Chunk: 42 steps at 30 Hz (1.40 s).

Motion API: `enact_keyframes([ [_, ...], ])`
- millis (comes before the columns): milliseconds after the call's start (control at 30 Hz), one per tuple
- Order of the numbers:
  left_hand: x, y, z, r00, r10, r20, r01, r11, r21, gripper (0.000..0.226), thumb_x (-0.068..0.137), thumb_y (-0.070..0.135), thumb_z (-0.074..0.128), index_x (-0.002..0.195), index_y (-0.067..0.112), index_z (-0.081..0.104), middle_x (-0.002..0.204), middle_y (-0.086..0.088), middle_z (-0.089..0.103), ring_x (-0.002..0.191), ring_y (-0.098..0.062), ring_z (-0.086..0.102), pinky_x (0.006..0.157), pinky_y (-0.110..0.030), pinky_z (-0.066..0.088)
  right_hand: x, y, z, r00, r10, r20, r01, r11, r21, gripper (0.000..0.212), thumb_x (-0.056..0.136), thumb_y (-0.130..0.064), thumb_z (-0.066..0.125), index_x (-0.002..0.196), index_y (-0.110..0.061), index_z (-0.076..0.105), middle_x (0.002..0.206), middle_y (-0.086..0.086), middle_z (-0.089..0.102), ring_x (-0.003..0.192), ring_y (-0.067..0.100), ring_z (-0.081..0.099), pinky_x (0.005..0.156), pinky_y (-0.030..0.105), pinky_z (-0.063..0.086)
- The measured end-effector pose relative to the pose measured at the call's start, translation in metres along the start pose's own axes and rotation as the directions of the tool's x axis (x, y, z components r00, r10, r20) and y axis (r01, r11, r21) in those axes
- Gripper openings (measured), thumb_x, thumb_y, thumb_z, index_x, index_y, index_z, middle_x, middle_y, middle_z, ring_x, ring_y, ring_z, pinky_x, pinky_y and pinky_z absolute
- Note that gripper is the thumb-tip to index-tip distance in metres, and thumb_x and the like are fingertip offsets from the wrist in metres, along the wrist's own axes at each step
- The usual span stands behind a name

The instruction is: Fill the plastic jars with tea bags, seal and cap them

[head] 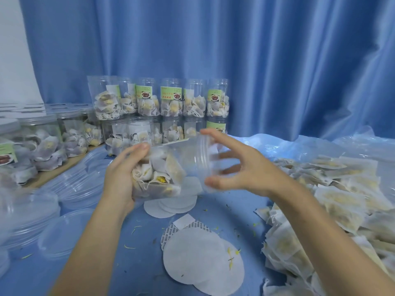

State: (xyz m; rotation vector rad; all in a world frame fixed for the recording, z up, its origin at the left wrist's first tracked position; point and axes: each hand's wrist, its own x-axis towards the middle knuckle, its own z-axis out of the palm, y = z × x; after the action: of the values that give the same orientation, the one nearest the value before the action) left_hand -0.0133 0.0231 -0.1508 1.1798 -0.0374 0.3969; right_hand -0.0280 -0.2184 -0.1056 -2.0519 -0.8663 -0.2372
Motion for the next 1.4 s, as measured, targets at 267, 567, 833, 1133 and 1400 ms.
enact_keyframes([
  [267, -0.004, 0.000, -0.011, 0.979, -0.200, 0.028, 0.202, 0.977, -0.068, 0.023, 0.077, 0.040, 0.064, 0.089, 0.021, 0.070, 0.079, -0.002, 0.070, 0.067, -0.023, 0.068, 0.061, -0.032, 0.056, 0.000, -0.005, 0.009, 0.994, -0.107, -0.003, 0.105, 0.983, -0.149, 0.081, 0.057, -0.048, 0.081, 0.128, -0.057, 0.042, 0.135, -0.027, 0.045, 0.121, -0.001, 0.047, 0.090, 0.032, 0.052],
  [567, -0.009, -0.013, 0.004, 0.967, 0.242, -0.082, -0.241, 0.970, 0.020, 0.018, 0.070, 0.034, 0.066, 0.085, 0.026, 0.073, 0.100, -0.005, 0.064, 0.098, -0.024, 0.057, 0.092, -0.041, 0.042, 0.002, 0.004, 0.023, 0.879, 0.465, -0.110, -0.448, 0.882, 0.146, 0.065, 0.063, -0.085, 0.039, 0.110, -0.042, 0.051, 0.101, -0.011, 0.056, 0.047, 0.024, 0.067, 0.057, 0.021, 0.043],
  [833, -0.009, -0.017, 0.007, 0.942, -0.334, -0.019, 0.332, 0.940, -0.081, 0.036, 0.083, 0.041, 0.057, 0.063, 0.018, 0.075, 0.070, -0.005, 0.073, 0.058, -0.023, 0.070, 0.059, -0.029, 0.051, 0.002, 0.000, 0.029, 0.994, 0.035, -0.101, -0.046, 0.993, -0.108, 0.090, 0.060, -0.078, 0.058, 0.132, -0.070, 0.005, 0.151, -0.015, 0.017, 0.138, 0.003, 0.023, 0.107, 0.030, 0.027],
  [1133, -0.019, -0.026, 0.039, 0.978, -0.205, -0.040, 0.194, 0.963, -0.184, 0.033, 0.087, 0.040, 0.054, 0.083, 0.015, 0.075, 0.082, -0.008, 0.074, 0.069, -0.023, 0.072, 0.066, -0.034, 0.054, 0.002, -0.021, 0.019, 0.957, -0.091, -0.275, 0.053, 0.988, -0.144, 0.066, 0.071, -0.068, 0.055, 0.132, -0.060, 0.031, 0.132, -0.012, 0.037, 0.130, 0.007, 0.033, 0.108, 0.030, 0.033],
  [1400, -0.023, -0.011, 0.040, 0.859, -0.512, -0.021, 0.502, 0.849, -0.167, 0.041, 0.081, 0.040, 0.049, 0.063, 0.011, 0.072, 0.070, -0.011, 0.070, 0.058, -0.028, 0.068, 0.067, -0.035, 0.055, 0.003, -0.024, 0.008, 0.973, 0.058, -0.222, -0.001, 0.969, 0.246, 0.142, 0.037, -0.060, 0.087, 0.147, -0.044, -0.003, 0.153, -0.019, 0.021, 0.136, 0.000, 0.030, 0.111, 0.028, 0.028],
])
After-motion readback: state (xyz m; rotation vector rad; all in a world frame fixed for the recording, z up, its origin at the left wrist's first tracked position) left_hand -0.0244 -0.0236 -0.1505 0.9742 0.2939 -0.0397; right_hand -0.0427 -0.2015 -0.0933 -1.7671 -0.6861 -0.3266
